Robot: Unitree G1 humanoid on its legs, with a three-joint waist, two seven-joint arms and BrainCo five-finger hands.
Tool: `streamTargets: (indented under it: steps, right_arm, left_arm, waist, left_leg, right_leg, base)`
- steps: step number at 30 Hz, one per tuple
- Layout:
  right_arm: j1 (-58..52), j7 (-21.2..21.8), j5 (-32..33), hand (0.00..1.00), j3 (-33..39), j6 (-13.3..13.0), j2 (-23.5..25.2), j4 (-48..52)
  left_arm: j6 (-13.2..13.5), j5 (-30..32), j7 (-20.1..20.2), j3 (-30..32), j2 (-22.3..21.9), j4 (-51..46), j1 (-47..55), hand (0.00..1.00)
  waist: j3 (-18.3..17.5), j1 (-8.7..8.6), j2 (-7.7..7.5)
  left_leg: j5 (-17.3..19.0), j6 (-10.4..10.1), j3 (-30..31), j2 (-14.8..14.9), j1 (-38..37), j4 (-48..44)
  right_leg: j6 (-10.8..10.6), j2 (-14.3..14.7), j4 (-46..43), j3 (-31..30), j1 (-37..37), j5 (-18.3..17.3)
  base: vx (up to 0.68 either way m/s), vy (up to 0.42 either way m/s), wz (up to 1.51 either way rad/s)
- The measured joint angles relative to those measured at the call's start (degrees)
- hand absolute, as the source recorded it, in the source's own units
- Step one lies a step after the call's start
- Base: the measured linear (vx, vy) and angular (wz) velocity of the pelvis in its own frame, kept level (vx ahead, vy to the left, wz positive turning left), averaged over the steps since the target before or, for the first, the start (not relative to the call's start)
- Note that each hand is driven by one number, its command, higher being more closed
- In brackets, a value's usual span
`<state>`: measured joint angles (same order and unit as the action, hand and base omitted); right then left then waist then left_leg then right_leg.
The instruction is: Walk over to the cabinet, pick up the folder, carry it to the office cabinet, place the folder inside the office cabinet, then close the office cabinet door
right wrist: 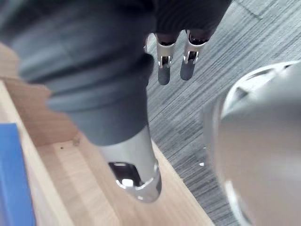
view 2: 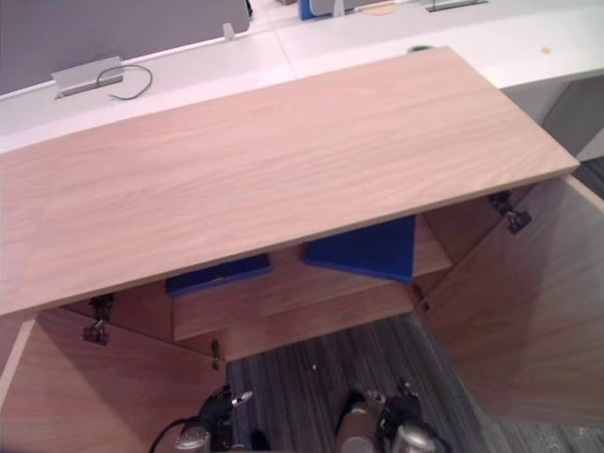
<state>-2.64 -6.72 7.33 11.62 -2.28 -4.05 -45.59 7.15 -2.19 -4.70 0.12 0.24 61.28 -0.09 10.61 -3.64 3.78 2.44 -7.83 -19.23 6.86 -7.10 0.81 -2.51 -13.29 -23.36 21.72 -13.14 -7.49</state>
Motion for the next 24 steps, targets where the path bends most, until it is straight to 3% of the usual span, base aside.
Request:
streamTargets:
  steps: [7, 11, 13, 16, 17, 20, 24]
  right_arm:
    - [1.2, -1.2, -18.0, 0.00, -4.9, -1.2, -1.5, 24.7]
    - [5.4, -3.7, -24.0, 0.00, -4.3, -1.5, -4.8, 30.2]
    - [11.6, -5.9, -27.8, 0.00, -4.1, -1.5, -9.1, 31.6]
    - [18.2, -8.1, -31.5, 0.00, -4.0, -1.5, -14.0, 32.7]
    - [21.4, -9.0, -32.8, 0.00, -3.8, -1.5, -16.9, 32.7]
    - [23.0, -9.3, -33.3, 0.00, -3.9, -1.4, -19.5, 32.3]
    - [23.2, -9.3, -33.2, 0.00, -3.9, -1.3, -21.1, 31.1]
  left_arm:
    - [0.2, 2.3, 0.2, -2.2, 0.9, -2.5, 2.1, 0.00]
    - [0.8, 2.4, 0.2, -3.5, 2.0, -3.7, 2.6, 0.00]
    - [1.3, 2.2, 0.1, -3.4, 2.8, -5.2, 1.9, 0.00]
    - [1.4, 1.6, 0.1, -3.4, 3.1, -6.2, 0.4, 0.00]
    - [1.4, 1.3, 0.1, -3.4, 3.9, -6.8, -0.8, 0.00]
    - [2.1, -0.4, 0.1, -3.1, 4.9, -8.0, -1.9, 0.00]
    - [2.4, -0.5, 0.2, -3.1, 5.4, -7.9, -3.7, 0.00]
  waist:
    - [-1.4, 0.24, 0.04]
    - [-0.3, 0.18, -0.17]
    - [3.4, 0.17, 0.30]
    - [7.9, 0.05, 1.47]
    - [11.0, -0.12, 1.79]
    - [13.7, -0.18, 1.94]
    - [14.7, -0.53, 2.29]
  left_leg:
    - [0.0, 0.0, -0.7, -1.8, -2.1, -0.1]
    - [1.4, 1.0, -0.1, -3.0, -0.1, -4.7]
    - [7.2, 2.2, -0.1, -1.9, 5.3, -16.0]
    - [13.0, 3.3, 0.0, 0.2, 12.2, -28.3]
    - [17.4, 4.1, 0.3, 1.6, 16.3, -36.7]
    - [22.7, 4.9, 1.2, 3.2, 22.1, -47.4]
    - [25.7, 5.3, 3.0, 4.2, 28.8, -56.2]
  right_leg:
    - [-0.7, -1.3, 0.2, -1.7, 1.7, 0.9]
    - [-1.7, -3.1, 0.5, -2.5, 1.9, 1.9]
    - [-1.7, -4.0, -2.7, -4.2, -0.5, 1.9]
    - [-2.0, -4.7, -8.0, -6.2, -4.9, 1.1]
    - [-2.2, -5.4, -14.2, -7.5, -8.4, -1.1]
    - [-2.8, -6.9, -22.5, -9.5, -13.9, -4.6]
    - [-2.6, -8.3, -29.5, -10.1, -19.7, -6.9]
  base:
    - [0.05, 0.046, -0.06]
    - [-0.03, 0.054, 0.09]
    - [-0.15, 0.031, -0.08]
    - [-0.24, 0.061, -0.06]
    - [-0.26, 0.059, 0.00]
    - [-0.27, 0.062, 0.03]
    - [-0.15, 0.040, 0.11]
